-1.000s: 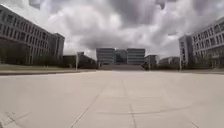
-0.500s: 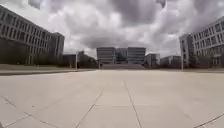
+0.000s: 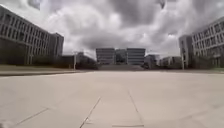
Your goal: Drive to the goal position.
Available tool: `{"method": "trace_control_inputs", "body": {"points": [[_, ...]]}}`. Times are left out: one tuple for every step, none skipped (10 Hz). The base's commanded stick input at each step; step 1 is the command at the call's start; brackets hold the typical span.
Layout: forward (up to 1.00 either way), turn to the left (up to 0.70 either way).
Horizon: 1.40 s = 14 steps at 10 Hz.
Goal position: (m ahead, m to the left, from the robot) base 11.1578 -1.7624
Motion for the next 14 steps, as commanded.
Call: {"method": "trace_control_inputs", "body": {"points": [[1.0,-0.04],[1.0,-0.06],[1.0,-0.08],[1.0,-0.08],[1.0,-0.08],[1.0,-0.08],[1.0,-0.08],[1.0,-0.08],[1.0,-0.08],[1.0,-0.08],[1.0,-0.08],[1.0,-0.08],[1.0,-0.08],[1.0,-0.08]]}}
